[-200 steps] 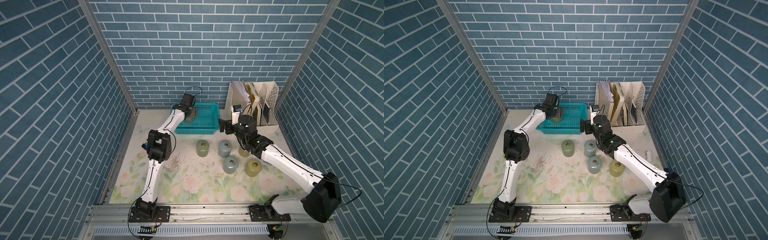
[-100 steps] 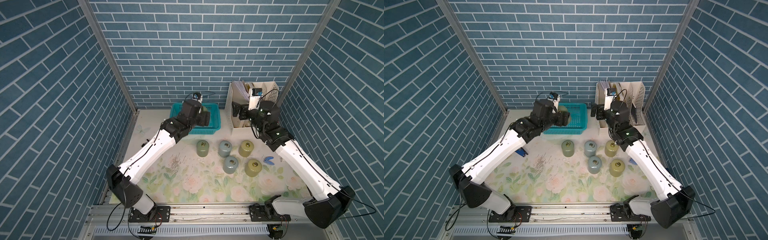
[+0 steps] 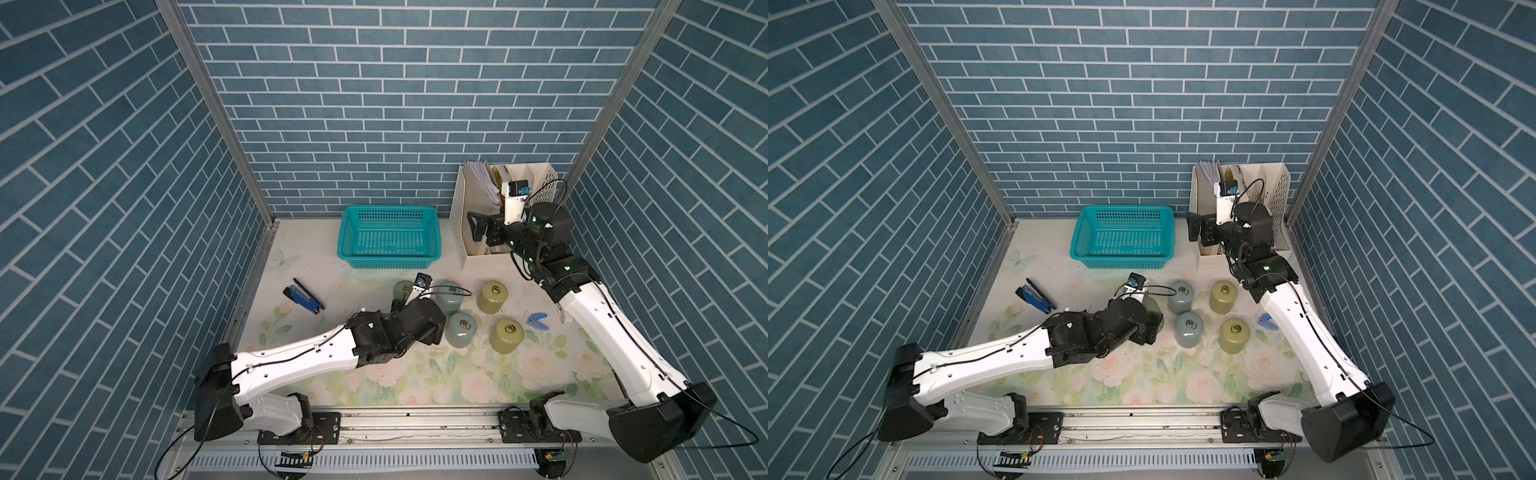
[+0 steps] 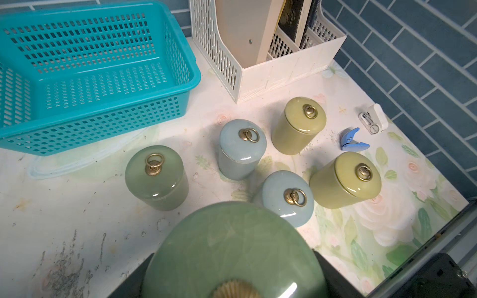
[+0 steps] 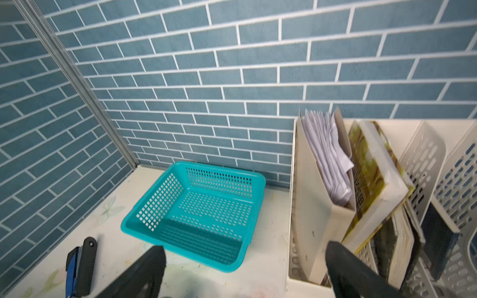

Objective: Take the tea canister out of the basket
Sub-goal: Place the tea canister at the center of the board.

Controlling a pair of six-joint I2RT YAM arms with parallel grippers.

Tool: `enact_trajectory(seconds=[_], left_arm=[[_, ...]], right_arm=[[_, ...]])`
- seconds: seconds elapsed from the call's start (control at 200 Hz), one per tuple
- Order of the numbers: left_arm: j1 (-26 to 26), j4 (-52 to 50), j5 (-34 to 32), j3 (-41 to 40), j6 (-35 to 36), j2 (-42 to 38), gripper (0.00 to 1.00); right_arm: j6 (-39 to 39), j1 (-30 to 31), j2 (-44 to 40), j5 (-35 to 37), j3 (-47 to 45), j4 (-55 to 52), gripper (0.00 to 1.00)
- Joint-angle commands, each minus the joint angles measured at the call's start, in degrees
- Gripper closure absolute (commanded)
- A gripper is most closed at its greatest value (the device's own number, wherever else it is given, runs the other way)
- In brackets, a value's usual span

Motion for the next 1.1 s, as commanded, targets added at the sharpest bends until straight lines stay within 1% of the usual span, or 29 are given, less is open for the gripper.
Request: enact_trajectory(seconds=[0.0, 0.155, 0.265, 0.46, 0.615, 0.77, 0.895, 0.94, 0.995, 1.05, 1.095], left_arm=[[0.0, 2.4, -6.2, -1.4, -2.8, 1.5, 0.87], [0.4, 5.7, -7.8, -6.0, -2.8, 2.2, 0.87], [2.1, 7.3, -5.2, -8.4, -2.4, 2.9, 0.89], [4.6, 13.3, 0.4, -12.3, 1.1, 3.6, 0.88], [6.4, 14.2, 1.5, -12.7, 2.4, 6.5, 0.88], [7.4, 16.9, 2.5, -14.1, 3.1, 7.0, 0.87], [7.8, 17.3, 2.0, -14.3, 3.0, 7.6, 0.83], [7.8, 17.9, 2.2, -14.6, 2.9, 8.1, 0.79], [7.8, 18.5, 2.4, -14.9, 2.7, 8.8, 0.71], [7.8, 18.5, 2.6, -14.7, 2.3, 9.7, 0.67], [7.7, 18.3, 2.7, -14.6, 1.9, 10.2, 0.61]], right_arm=[[2.3, -0.2, -3.3, -0.2, -1.3, 3.0, 0.0], [3.3, 0.0, -5.2, 3.8, -5.2, 3.3, 0.0], [4.1, 0.0, -5.5, 3.8, -6.6, 3.3, 0.0], [4.8, 0.2, -6.6, 7.3, -9.7, 3.8, 0.0], [5.0, 0.6, -7.1, 9.0, -11.5, 4.0, 0.0], [4.7, 0.9, -7.1, 10.0, -12.5, 4.0, 0.0], [4.4, 1.0, -6.7, 10.3, -12.3, 3.3, 0.0], [4.2, 1.0, -6.6, 10.4, -12.2, 3.0, 0.0], [3.9, 1.0, -6.3, 10.4, -12.1, 2.6, 0.0], [3.7, 1.0, -6.3, 10.5, -12.0, 2.3, 0.0], [3.6, 1.0, -6.3, 10.3, -12.2, 2.2, 0.0]])
